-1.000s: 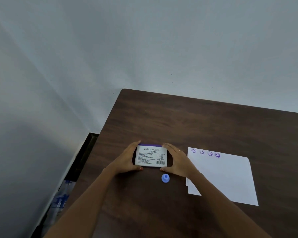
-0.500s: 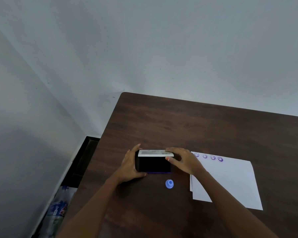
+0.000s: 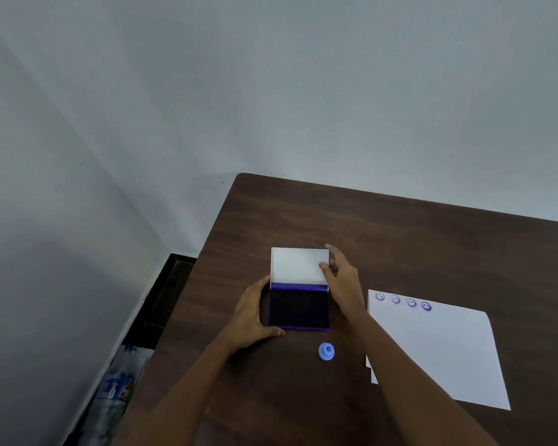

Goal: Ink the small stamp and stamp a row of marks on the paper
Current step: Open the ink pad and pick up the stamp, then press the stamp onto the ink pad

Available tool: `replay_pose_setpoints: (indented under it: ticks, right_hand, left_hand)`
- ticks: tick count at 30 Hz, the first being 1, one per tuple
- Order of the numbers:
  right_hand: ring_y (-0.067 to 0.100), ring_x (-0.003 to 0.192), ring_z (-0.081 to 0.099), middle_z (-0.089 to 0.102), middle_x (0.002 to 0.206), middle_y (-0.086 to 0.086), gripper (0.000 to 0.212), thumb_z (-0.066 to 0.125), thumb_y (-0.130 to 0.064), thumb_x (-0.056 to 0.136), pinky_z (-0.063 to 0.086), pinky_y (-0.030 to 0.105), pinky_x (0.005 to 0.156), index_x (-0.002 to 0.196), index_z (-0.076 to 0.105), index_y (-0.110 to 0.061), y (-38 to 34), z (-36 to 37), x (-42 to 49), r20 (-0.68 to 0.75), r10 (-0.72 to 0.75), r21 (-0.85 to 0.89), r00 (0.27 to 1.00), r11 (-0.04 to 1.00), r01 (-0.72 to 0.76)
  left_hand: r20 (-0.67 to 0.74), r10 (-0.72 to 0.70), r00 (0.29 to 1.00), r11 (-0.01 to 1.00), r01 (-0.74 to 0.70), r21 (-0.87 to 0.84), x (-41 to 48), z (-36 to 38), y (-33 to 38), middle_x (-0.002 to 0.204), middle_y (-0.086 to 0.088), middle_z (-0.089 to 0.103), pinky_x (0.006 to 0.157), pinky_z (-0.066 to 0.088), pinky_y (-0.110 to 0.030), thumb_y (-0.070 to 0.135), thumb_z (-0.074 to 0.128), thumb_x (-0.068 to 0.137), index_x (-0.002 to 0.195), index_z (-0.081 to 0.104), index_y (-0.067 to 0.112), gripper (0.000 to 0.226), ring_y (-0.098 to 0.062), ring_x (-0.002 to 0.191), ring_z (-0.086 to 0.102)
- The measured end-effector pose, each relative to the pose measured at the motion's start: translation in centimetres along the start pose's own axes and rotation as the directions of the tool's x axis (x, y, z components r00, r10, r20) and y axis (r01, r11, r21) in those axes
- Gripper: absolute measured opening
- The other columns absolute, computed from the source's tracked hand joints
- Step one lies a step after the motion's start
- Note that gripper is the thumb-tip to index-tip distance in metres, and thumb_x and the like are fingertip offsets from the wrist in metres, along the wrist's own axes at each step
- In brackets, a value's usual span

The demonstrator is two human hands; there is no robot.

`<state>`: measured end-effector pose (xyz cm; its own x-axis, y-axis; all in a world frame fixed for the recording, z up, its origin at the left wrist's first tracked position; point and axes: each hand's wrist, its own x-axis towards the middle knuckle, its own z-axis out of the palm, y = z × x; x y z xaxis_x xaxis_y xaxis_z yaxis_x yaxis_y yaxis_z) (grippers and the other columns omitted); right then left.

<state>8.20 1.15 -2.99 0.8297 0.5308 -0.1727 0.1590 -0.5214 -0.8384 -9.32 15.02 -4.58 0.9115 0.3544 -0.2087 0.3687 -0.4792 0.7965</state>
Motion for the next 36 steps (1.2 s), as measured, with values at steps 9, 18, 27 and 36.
replay_pose_setpoints:
  ticks: [9,18,27,36]
  right_hand:
    - [0.024,0.116,0.042,0.045,0.126,0.017,0.037,0.05,-0.015,0.09,0.035,0.027,0.093,0.125,0.046,-0.005,0.5,1.0,1.3,-0.068,-0.015,-0.143,0.998,0.99,0.005]
    - [0.021,0.115,0.043,0.047,0.125,0.014,0.028,0.048,-0.012,0.09,0.036,0.023,0.089,0.117,0.052,-0.009,0.7,-0.1,-2.1,-0.067,-0.113,-0.154,0.991,0.983,0.102]
    - [0.01,0.107,0.048,0.053,0.12,0.003,0.054,0.047,0.017,0.07,0.038,-0.001,0.08,0.111,0.055,-0.017,3.6,-2.8,-9.8,0.333,-0.166,-0.117,0.928,0.97,0.215]
    - [0.006,0.103,0.047,0.051,0.125,0.002,0.039,0.065,-0.02,0.08,0.038,0.005,0.084,0.117,0.052,-0.02,4.3,-1.2,-13.5,0.233,-0.219,-0.181,0.948,0.948,0.263]
  left_hand:
    - [0.029,-0.004,1.0,0.998,0.002,0.066,0.0,0.1,0.0,0.134,0.003,0.029,0.099,0.03,-0.028,0.034,0.078,0.065,0.138,0.019,0.033,0.094,-0.004,0.117,0.026]
    - [0.044,-0.017,0.999,0.994,0.012,0.11,0.2,0.0,0.1,0.134,0.0,0.028,0.098,0.03,-0.028,0.035,0.078,0.065,0.14,0.012,0.034,0.099,-0.005,0.116,0.025]
    - [0.046,-0.067,0.997,0.977,0.056,0.207,0.3,0.1,0.9,0.141,-0.006,0.022,0.103,0.032,-0.038,0.033,0.079,0.065,0.141,0.013,0.029,0.101,-0.021,0.127,0.026]
    - [0.031,-0.069,0.997,0.965,0.059,0.255,-0.1,0.5,1.0,0.145,-0.006,0.016,0.105,0.033,-0.042,0.034,0.08,0.062,0.139,0.016,0.026,0.101,-0.024,0.131,0.024]
